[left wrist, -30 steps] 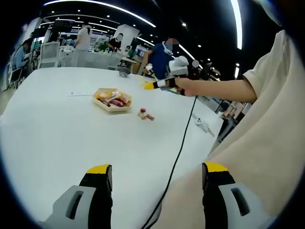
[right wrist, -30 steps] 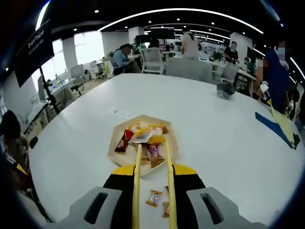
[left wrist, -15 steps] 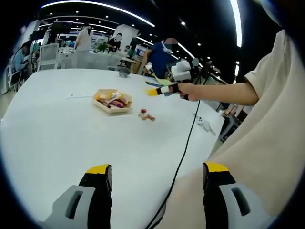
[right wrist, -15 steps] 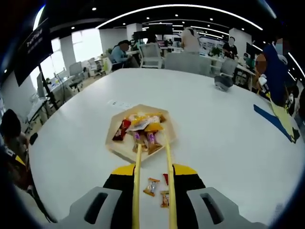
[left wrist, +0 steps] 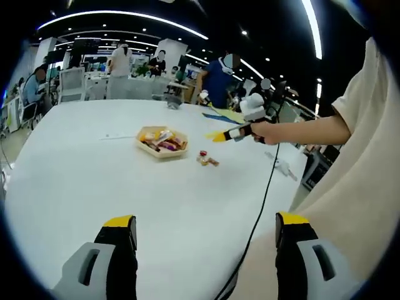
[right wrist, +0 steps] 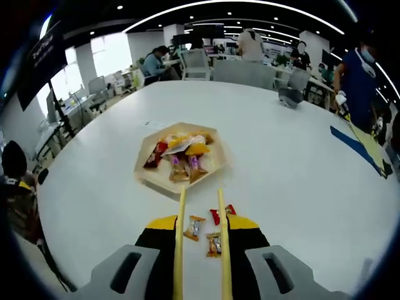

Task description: Place the target food into the container with the food tongs after gripping and lifting it, then release it inside without dropping or visibly crushing the food.

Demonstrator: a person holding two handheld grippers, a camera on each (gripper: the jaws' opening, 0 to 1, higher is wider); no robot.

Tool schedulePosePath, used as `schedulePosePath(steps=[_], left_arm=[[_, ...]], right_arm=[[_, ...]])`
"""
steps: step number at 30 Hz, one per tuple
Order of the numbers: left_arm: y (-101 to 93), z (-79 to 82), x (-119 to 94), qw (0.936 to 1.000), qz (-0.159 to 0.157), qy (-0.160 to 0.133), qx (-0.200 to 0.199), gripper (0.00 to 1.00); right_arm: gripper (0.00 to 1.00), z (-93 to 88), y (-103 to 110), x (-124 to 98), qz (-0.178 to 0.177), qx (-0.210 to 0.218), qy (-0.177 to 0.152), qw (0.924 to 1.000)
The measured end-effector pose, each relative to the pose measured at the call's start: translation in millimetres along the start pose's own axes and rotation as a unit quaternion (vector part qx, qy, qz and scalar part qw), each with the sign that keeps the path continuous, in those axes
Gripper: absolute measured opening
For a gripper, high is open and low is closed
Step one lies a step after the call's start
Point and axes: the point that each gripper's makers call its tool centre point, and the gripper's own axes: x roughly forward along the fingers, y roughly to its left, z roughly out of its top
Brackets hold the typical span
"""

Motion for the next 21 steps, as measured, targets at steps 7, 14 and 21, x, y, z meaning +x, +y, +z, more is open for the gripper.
schedulePosePath(steps=[7,14,21], left_arm=[[15.5,12.5,-2.0,0.9995,0.028,-0.011,0.009,0.97],[21.0,24.1,-5.5,0.9982,0.048,-0.027,0.021,0.99],[22.2,23.5,-4.2,0.998,0.055,-0.023,0.023,0.99]], right_arm=[[0.28,-14.0,-2.1,0.7,0.0,-0.005,0.015,0.9999],[0.28,-26.2,-5.3,3.2,0.002,0.0,0.028,0.9996],[0.28,-40.4,-10.4,6.9,-0.001,-0.011,0.045,0.9989]])
